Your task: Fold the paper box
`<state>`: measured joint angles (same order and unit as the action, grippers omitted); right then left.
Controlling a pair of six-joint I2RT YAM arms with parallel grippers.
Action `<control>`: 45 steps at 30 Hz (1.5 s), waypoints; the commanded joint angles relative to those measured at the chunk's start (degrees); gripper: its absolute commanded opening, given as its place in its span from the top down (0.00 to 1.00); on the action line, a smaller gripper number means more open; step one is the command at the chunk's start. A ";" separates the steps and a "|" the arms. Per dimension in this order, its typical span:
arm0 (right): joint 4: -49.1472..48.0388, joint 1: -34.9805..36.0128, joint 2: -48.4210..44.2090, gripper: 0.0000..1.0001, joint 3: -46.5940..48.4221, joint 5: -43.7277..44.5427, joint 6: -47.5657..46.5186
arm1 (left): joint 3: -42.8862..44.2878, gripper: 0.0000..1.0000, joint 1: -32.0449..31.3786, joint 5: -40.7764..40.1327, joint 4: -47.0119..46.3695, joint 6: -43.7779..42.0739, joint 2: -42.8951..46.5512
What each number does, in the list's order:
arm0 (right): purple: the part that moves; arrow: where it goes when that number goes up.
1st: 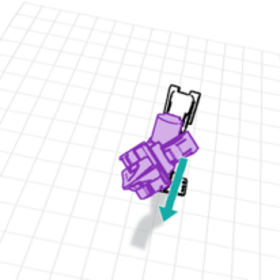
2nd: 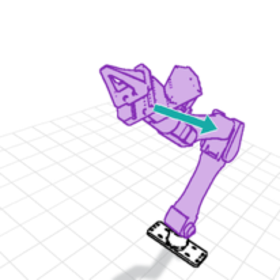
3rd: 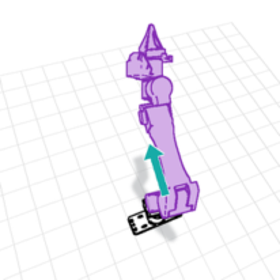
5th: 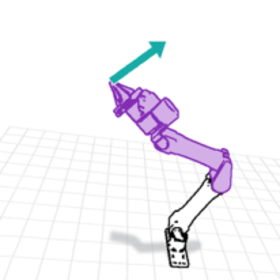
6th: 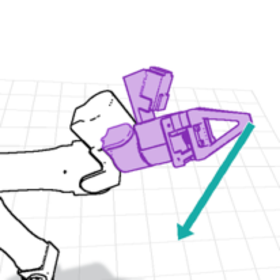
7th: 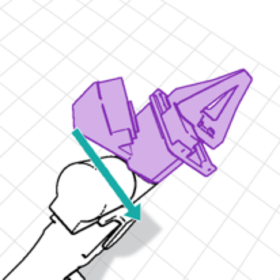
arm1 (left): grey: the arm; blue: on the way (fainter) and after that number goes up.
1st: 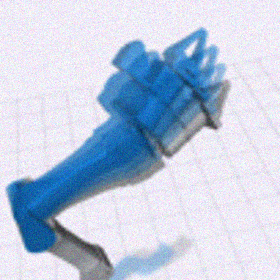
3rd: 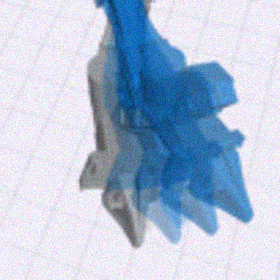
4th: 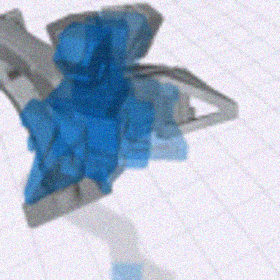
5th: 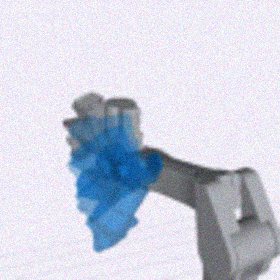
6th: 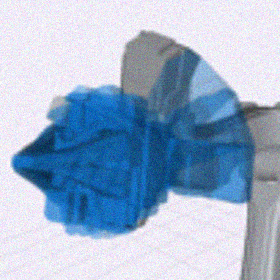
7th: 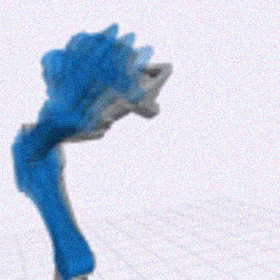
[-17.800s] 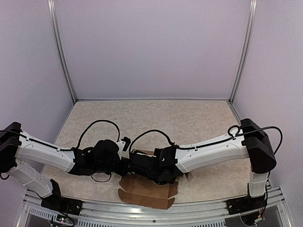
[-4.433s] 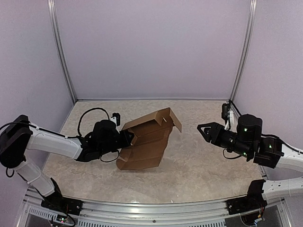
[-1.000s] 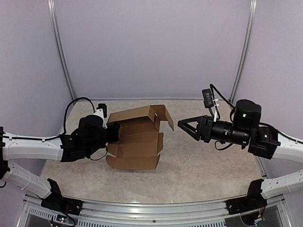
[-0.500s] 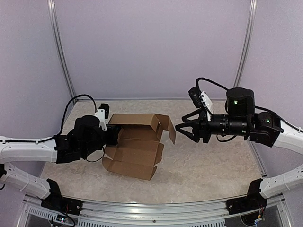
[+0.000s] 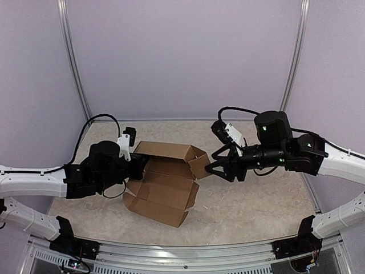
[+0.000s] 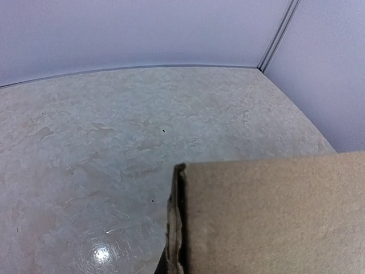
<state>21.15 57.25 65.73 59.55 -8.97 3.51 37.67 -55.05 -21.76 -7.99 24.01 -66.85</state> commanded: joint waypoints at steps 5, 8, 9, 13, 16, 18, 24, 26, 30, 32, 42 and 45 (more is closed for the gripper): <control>-1.08 1.91 2.53 0.46 3.08 -0.95 -0.50 | 1.39 1.00 -0.78 0.15 0.78 -0.53 -1.07; -0.79 3.01 3.43 0.46 3.58 -0.52 -0.71 | 1.88 1.00 -0.84 -0.39 1.38 -0.12 -1.38; -0.74 3.38 3.76 0.46 3.72 0.06 -0.80 | 2.07 1.00 -0.85 -0.65 1.70 -0.03 -1.47; -0.56 4.84 4.69 0.46 4.23 1.89 -1.01 | 2.87 1.00 -0.76 -2.18 3.08 0.47 -2.03; -0.67 5.89 5.52 0.46 4.61 4.30 -0.82 | 2.98 1.00 -0.79 -2.16 3.09 0.91 -2.23; -0.95 6.60 6.15 0.46 4.78 5.96 -0.41 | 3.10 1.00 -0.83 -2.22 3.14 1.20 -2.39; -1.34 8.06 8.49 0.46 5.88 11.03 0.30 | 4.43 1.00 -0.71 -2.85 4.81 1.88 -3.60; -1.97 8.71 9.14 0.47 6.08 12.68 0.53 | 4.75 1.00 -0.79 -2.74 5.05 2.16 -3.96; -2.74 9.26 10.29 0.47 6.57 15.29 0.58 | 4.87 1.00 -0.88 -2.43 5.08 2.27 -4.08; -2.92 9.51 10.55 0.47 6.65 16.78 0.67 | 4.79 1.00 -0.90 -2.29 5.17 2.11 -4.01; -7.96 10.77 10.80 0.49 4.93 23.30 2.80 | 5.42 1.00 -1.18 -2.70 5.98 3.80 -3.90; -9.86 11.15 11.70 0.50 4.44 24.39 3.70 | 5.78 1.00 -1.25 -2.95 6.21 4.54 -4.14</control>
<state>16.23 67.51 75.72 64.23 12.25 5.41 41.06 -55.44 -25.67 -1.98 27.24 -70.50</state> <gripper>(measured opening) 0.507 0.028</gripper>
